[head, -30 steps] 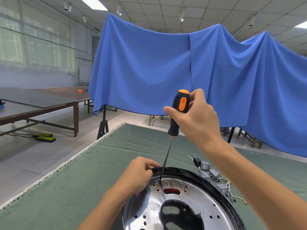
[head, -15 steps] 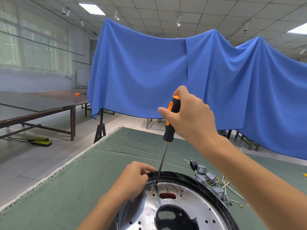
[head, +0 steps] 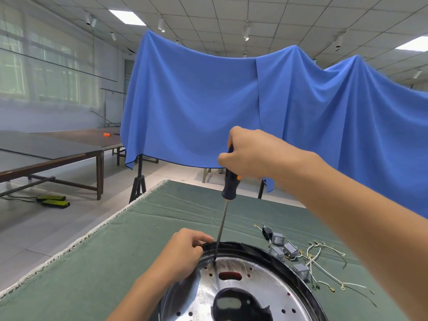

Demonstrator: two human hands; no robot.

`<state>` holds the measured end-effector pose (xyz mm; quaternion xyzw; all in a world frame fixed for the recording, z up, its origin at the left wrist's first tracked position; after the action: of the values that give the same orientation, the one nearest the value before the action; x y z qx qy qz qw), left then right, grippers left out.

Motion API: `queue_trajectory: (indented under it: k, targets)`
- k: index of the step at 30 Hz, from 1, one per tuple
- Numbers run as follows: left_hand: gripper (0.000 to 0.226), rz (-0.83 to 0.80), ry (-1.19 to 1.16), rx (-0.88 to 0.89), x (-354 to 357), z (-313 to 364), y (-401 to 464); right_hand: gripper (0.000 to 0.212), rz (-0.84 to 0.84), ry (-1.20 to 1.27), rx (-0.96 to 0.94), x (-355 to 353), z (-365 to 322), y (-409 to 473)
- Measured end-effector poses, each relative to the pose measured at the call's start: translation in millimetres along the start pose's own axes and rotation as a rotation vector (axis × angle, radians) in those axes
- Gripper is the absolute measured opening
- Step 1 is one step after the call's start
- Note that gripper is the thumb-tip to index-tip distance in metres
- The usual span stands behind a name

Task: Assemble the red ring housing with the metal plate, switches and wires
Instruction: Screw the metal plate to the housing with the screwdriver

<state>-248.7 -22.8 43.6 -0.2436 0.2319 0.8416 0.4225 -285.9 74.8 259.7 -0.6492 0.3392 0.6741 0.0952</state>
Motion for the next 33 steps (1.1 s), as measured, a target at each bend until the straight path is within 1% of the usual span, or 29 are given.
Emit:
queue_trajectory:
  k: [1, 2, 5, 6, 8, 10, 12, 13, 15, 16, 17, 18, 20, 21, 23, 24, 26, 27, 28, 29, 30, 32, 33]
  targets:
    - [0.048, -0.003, -0.004, -0.002, 0.4, -0.4, 0.1, 0.013, -0.034, 0.041, -0.012, 0.6, -2.5, -0.4]
    - [0.048, -0.007, -0.011, -0.007, 0.9, -0.9, 0.2, 0.013, -0.035, 0.031, -0.016, -1.1, -3.2, -0.6]
    - [0.046, -0.010, -0.027, -0.008, 1.2, -2.3, 0.0, 0.026, 0.099, -0.202, -0.009, -13.5, -3.5, -1.4]
    - [0.046, -0.012, -0.026, -0.005, 1.3, -2.1, 0.2, 0.028, 0.121, -0.228, -0.011, -14.8, -3.7, -3.1]
    - [0.047, -0.006, -0.026, -0.003, 1.4, -1.6, 0.7, 0.024, 0.032, -0.190, -0.028, -7.6, -3.4, -4.0]
    - [0.045, -0.001, -0.034, -0.007, 0.3, -1.0, 0.3, 0.014, -0.070, -0.076, -0.046, -1.1, -3.2, -4.5]
    - [0.044, -0.003, -0.020, -0.007, 0.1, -0.2, 0.0, 0.012, -0.083, 0.003, -0.037, -2.1, -0.3, -5.4]
    - [0.045, -0.006, -0.016, -0.006, 0.6, -0.4, 0.0, 0.017, -0.062, -0.021, -0.027, -3.6, 1.4, -5.4]
    - [0.045, -0.009, -0.006, -0.008, 1.0, -1.0, -0.2, 0.029, 0.051, -0.182, -0.018, -10.4, 3.4, -3.4]
    - [0.046, -0.009, 0.002, -0.009, 0.8, -1.2, -0.1, 0.031, 0.111, -0.238, -0.014, -13.5, 4.1, -3.2]
    - [0.046, -0.008, 0.006, -0.009, 0.8, -1.5, 0.2, 0.032, 0.122, -0.242, -0.013, -13.2, 4.6, -2.3]
    - [0.045, -0.007, 0.005, -0.010, 1.1, -1.9, 0.6, 0.030, 0.068, -0.192, -0.014, -9.1, 5.3, -1.1]
    - [0.045, -0.005, 0.001, -0.011, 1.2, -1.3, 0.3, 0.018, -0.107, -0.021, -0.019, 2.4, 6.3, -0.1]
    - [0.045, -0.007, -0.001, -0.011, 1.0, -0.8, -0.1, 0.015, -0.156, 0.045, -0.023, 4.6, 7.0, -0.9]
    - [0.044, -0.012, -0.003, -0.011, 1.4, -0.4, 0.4, 0.014, -0.147, 0.102, -0.036, 0.7, 9.1, -2.1]
    - [0.044, -0.014, -0.004, -0.014, 1.8, -0.5, 0.4, 0.019, -0.105, 0.080, -0.041, -2.5, 9.7, -2.7]
    - [0.043, -0.015, -0.006, -0.019, 1.6, -1.1, -0.1, 0.032, 0.032, -0.071, -0.040, -10.0, 10.8, -2.4]
    - [0.043, -0.013, -0.007, -0.021, 1.5, -1.6, -0.3, 0.035, 0.095, -0.128, -0.035, -12.7, 10.5, -2.7]
    - [0.043, -0.013, -0.007, -0.022, 1.4, -2.0, -0.3, 0.035, 0.123, -0.145, -0.031, -12.8, 10.2, -3.0]
    - [0.043, -0.014, -0.008, -0.023, 1.7, -2.2, -0.2, 0.034, 0.106, -0.130, -0.032, -10.3, 9.8, -2.6]
    - [0.043, -0.015, -0.012, -0.024, 2.0, -2.2, 0.0, 0.030, 0.052, -0.102, -0.041, -5.3, 8.9, -1.8]
    - [0.044, -0.014, -0.016, -0.019, 1.5, -1.5, 0.1, 0.017, -0.045, -0.019, -0.066, 2.8, 6.6, -1.3]
    - [0.044, -0.012, -0.014, -0.018, 0.9, -1.1, 0.1, 0.014, -0.054, 0.035, -0.077, 3.1, 5.5, -1.8]
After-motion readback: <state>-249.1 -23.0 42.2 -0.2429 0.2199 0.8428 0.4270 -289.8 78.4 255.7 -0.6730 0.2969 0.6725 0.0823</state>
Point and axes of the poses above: each hand's wrist, its own y-axis towards the middle knuckle, its own x-axis out of the palm, z = x × y, the point moved 8 cm from there along y, towards the middle knuckle, and after that the axes turned 2 degrees about y, right-handed, at the moved point
